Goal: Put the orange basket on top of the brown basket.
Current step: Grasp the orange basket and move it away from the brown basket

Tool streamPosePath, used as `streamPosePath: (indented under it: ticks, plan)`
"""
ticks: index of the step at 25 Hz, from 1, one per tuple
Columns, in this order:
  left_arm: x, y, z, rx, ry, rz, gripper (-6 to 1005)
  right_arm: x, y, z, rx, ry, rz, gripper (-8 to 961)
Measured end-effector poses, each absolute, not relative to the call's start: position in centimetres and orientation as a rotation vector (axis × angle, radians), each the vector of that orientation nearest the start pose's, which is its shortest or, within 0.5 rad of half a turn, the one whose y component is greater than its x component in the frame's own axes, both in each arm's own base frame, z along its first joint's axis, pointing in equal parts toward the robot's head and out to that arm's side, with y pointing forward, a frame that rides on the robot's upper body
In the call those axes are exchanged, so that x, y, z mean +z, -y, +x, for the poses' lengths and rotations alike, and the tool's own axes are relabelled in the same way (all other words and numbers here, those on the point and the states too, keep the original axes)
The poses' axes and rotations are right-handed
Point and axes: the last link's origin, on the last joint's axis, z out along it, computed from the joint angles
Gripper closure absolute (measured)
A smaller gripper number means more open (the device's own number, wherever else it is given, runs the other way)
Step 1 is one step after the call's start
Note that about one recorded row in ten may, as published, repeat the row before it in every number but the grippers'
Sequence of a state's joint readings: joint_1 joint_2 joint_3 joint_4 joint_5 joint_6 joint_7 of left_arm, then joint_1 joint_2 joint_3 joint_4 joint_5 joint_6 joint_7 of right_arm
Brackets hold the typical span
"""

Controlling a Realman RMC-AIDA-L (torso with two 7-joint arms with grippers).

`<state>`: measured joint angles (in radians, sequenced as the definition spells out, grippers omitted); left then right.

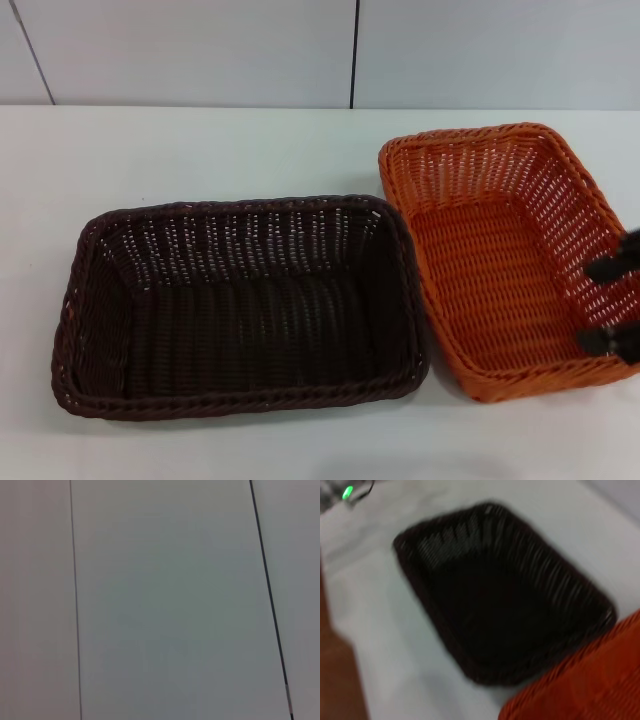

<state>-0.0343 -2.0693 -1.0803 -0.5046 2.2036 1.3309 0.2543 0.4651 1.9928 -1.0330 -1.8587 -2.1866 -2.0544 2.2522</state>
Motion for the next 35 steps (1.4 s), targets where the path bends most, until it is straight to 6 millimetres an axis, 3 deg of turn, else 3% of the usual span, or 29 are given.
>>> streamPosePath:
  ticks: [6,35]
  plan:
    - [4.4,-23.7,-37.4,-0.489,0.449,-1.097,210,11.2,-28.8,15.8,-0.353,-0.503,-2.858,257]
    - [4.0,-24.1,-37.8,-0.473,0.477,-1.125,211,2.1,-32.6,19.1,-0.618,-0.638,-2.915,286]
